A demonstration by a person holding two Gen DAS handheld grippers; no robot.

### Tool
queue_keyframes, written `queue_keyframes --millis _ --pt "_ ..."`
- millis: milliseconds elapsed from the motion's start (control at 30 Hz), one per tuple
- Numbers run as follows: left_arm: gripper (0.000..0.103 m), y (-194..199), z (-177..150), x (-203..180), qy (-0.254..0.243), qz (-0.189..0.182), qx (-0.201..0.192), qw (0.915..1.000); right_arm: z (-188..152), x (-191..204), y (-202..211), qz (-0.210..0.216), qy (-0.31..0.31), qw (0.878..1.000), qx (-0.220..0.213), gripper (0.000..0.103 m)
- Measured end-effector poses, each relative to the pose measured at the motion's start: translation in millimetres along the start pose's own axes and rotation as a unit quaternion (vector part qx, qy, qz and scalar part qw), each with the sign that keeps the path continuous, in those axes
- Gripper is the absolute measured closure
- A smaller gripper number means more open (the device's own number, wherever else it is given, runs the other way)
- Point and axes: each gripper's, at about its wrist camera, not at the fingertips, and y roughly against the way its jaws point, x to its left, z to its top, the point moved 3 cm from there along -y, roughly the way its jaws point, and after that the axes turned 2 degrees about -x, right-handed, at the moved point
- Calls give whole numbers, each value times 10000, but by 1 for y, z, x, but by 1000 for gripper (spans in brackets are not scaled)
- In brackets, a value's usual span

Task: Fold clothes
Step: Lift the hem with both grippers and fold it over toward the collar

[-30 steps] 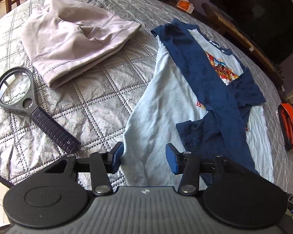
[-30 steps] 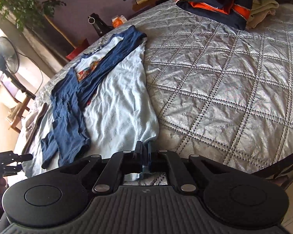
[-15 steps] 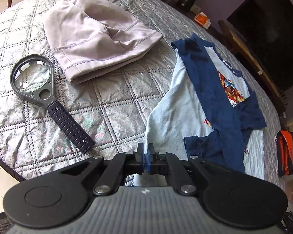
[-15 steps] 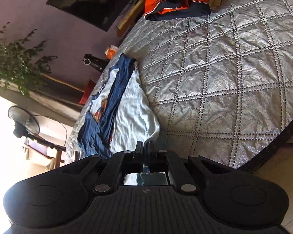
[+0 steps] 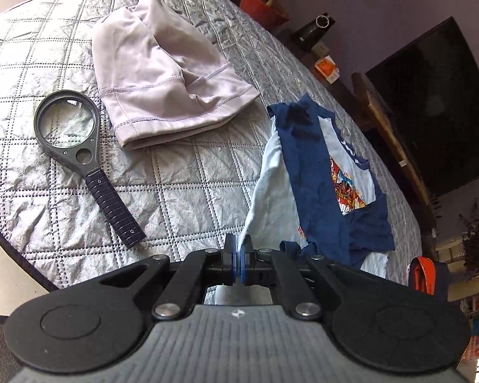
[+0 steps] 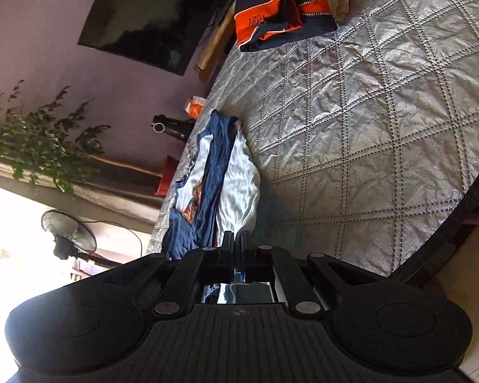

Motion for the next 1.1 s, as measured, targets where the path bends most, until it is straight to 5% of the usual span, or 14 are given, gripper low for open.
queue_keyframes --millis 433,633,900,1100 --pt "101 25 3 11 675 -457 -166 9965 -13 10 28 163 -138 9998 -10 99" --pt "101 9 34 -4 793 -705 -285 9939 16 34 11 451 -99 9988 -137 99" --pt "101 -80 105 -49 619 -659 -436 9949 95 64 -89 315 276 9990 -138 99" --pt "100 -168 120 -60 341 -43 -316 9989 123 47 -188 -470 429 9979 88 99"
